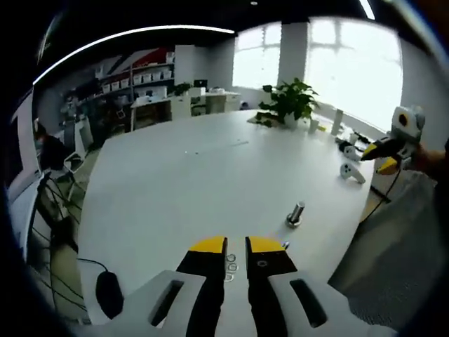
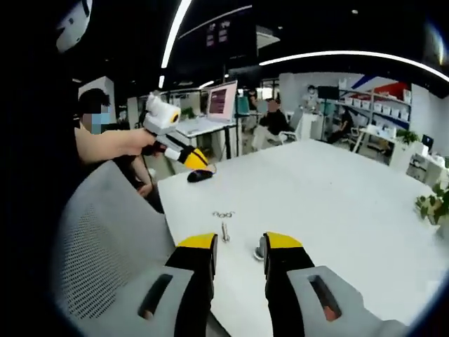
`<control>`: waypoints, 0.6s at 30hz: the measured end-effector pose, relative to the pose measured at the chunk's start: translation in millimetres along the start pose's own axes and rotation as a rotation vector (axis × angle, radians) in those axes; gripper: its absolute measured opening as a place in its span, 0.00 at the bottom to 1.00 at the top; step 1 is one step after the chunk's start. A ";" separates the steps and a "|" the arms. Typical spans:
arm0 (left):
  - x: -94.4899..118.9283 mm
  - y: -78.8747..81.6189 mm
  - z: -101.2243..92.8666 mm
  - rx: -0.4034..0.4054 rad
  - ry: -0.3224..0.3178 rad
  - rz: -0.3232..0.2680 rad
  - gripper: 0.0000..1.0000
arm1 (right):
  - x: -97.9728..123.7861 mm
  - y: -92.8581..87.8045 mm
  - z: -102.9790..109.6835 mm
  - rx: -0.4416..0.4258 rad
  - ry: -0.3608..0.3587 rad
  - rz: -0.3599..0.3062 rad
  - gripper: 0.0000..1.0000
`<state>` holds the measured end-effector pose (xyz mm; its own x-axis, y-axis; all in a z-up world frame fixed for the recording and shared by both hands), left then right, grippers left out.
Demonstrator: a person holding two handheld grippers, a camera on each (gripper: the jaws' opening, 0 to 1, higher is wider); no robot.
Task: Place the washer onto the threaded stud by aligning its center hole with the stud, sliding it down to the base, and recovering from edge contact or off-axis alignment until the washer reaches the visible bottom stop.
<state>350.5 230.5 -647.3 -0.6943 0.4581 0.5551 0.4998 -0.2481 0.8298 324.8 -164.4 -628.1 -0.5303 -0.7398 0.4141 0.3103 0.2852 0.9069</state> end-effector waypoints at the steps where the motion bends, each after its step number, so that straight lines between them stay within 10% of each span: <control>1: 1.1 -1.4 0.9 0.003 0.003 0.002 0.08 | 1.9 -1.9 -0.6 -0.007 -0.009 0.002 0.27; 18: 9.2 -12.1 11.2 -0.063 0.052 0.068 0.09 | 30.6 -21.1 18.3 -0.199 -0.194 -0.060 0.27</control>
<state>343.9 247.2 -652.9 -0.6867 0.3939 0.6109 0.5142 -0.3308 0.7913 287.6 -182.0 -633.1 -0.6872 -0.6160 0.3850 0.4124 0.1056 0.9049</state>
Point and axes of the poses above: the point that each gripper's makers call its tool centre point, and the gripper's own axes: x roughly backward along the fingers, z roughly to its left, y roughly out of its top, the point moved 10 cm from there along x, roughly backward along the fingers
